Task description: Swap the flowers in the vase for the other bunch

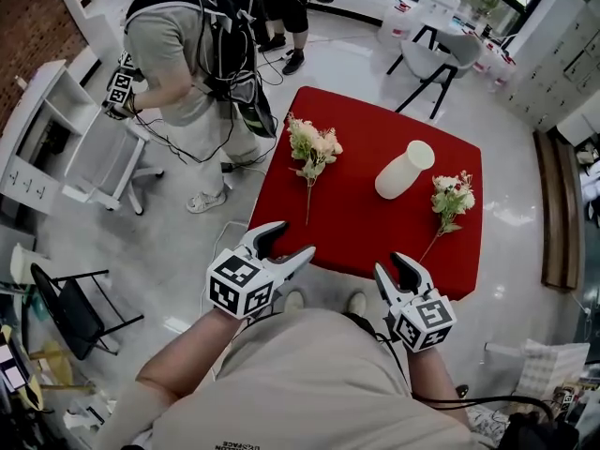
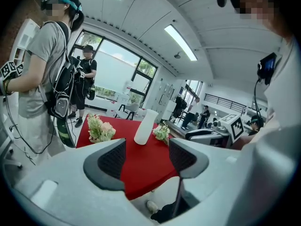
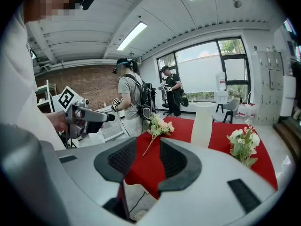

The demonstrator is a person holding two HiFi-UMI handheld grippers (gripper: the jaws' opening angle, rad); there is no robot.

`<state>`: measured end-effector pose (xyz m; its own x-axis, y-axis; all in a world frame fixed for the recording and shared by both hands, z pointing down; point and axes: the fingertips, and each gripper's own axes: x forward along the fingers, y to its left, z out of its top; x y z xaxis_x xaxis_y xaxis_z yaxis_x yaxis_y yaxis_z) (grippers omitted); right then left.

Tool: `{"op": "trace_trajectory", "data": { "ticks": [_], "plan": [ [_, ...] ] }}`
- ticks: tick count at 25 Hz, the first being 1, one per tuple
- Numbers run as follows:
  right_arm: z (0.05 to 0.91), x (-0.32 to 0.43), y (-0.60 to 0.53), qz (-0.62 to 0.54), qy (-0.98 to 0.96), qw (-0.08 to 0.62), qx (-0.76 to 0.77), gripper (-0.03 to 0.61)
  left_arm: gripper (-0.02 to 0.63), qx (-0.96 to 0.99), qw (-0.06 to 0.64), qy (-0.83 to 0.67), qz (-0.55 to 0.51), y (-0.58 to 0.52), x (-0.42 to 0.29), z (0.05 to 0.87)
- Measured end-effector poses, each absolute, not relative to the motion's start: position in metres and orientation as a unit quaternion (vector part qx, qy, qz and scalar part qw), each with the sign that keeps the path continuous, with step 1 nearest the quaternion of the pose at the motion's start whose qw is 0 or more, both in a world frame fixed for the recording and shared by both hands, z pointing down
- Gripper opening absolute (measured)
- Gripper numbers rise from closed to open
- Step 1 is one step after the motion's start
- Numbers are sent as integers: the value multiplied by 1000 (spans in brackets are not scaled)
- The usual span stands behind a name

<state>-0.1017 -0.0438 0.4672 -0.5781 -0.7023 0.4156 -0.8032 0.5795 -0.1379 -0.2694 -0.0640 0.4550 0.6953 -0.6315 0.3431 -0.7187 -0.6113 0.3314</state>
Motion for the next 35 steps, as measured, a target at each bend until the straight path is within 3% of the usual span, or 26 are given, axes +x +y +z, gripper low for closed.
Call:
{"op": "trace_trajectory", "data": {
  "ticks": [10,26,35],
  "plan": [
    [479,-70,-52,168,-865,160,444,160,290,902,232,-353,91,-60,-239,458],
    [555,170,-165,302,-762,144,554,183,290,907,237,-334,96,-67,-116,452],
    [597,230,-231,385,-732,114,551,238,290,892,229,-373,110,-76,-72,446]
  ]
}}
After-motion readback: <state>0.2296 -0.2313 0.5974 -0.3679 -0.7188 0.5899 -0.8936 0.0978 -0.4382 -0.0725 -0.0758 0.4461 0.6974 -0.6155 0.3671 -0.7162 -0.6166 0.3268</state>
